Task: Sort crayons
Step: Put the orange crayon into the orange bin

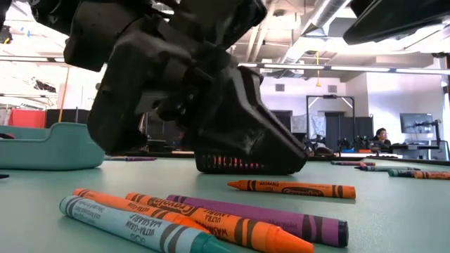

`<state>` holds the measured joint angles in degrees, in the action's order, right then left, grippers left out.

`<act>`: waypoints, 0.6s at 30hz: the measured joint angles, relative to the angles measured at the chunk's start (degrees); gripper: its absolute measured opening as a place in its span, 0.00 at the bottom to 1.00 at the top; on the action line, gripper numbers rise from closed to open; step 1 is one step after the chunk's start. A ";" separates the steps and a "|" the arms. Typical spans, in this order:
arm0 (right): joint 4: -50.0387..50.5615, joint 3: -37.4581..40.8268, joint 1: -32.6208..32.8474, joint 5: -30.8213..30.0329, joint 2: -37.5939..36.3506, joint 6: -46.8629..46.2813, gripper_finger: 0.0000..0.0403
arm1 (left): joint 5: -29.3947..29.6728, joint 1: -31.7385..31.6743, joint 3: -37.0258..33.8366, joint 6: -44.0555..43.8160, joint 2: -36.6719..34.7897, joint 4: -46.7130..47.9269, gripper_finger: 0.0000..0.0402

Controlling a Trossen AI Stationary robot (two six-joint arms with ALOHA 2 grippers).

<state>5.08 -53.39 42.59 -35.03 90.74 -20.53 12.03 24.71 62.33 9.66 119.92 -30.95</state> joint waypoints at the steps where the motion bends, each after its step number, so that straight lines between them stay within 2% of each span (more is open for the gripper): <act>1: -0.02 0.00 0.02 0.00 0.00 0.00 0.16 | 0.30 0.00 0.00 0.01 0.00 0.45 0.18; 6: -0.02 0.00 0.02 0.00 0.00 0.00 0.16 | 1.55 -0.41 0.00 -1.04 0.04 3.79 0.23; 11: -0.02 0.00 0.01 0.00 0.00 0.00 0.16 | 0.22 -1.20 0.00 -2.42 0.04 6.37 0.24; 18: 0.01 0.00 0.01 0.02 0.00 0.00 0.16 | -1.43 -2.14 0.04 -2.94 0.02 9.97 0.17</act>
<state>5.08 -53.39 42.60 -35.00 90.74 -20.53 10.60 22.57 62.37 6.71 119.94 -20.98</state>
